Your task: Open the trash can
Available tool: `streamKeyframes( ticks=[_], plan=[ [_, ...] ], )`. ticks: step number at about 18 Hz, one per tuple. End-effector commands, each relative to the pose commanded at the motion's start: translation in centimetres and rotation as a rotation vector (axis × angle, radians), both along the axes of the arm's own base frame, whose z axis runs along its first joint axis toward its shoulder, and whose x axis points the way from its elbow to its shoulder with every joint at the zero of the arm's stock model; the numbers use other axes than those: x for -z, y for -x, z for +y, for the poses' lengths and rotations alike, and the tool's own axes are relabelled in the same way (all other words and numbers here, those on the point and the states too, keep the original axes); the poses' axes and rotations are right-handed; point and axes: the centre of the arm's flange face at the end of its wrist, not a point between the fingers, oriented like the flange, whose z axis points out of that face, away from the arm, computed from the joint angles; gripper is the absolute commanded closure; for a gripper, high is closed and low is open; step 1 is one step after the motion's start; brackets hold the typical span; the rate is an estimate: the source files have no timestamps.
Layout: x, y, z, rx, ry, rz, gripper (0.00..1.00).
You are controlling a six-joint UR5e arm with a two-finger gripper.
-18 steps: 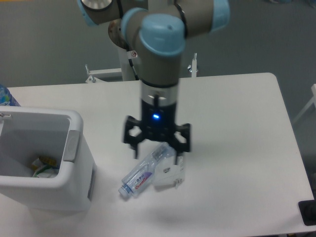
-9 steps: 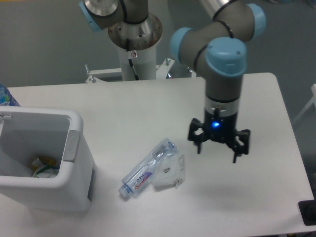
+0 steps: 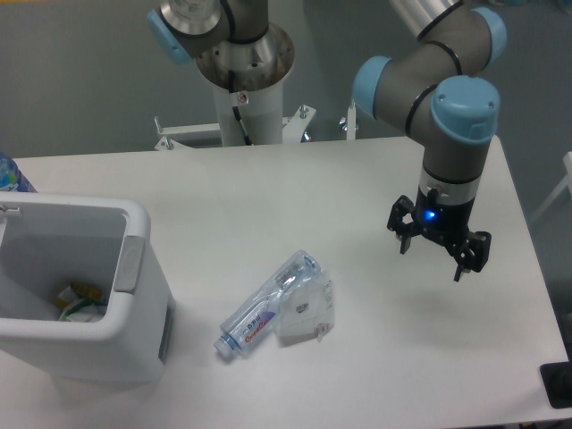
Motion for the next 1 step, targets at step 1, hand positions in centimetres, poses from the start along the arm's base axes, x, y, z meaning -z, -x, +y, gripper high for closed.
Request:
streamKeyframes(
  ticks=[1],
  plan=[
    [0.0, 0.0, 0.0, 0.0, 0.0, 0.0, 0.0]
  ],
)
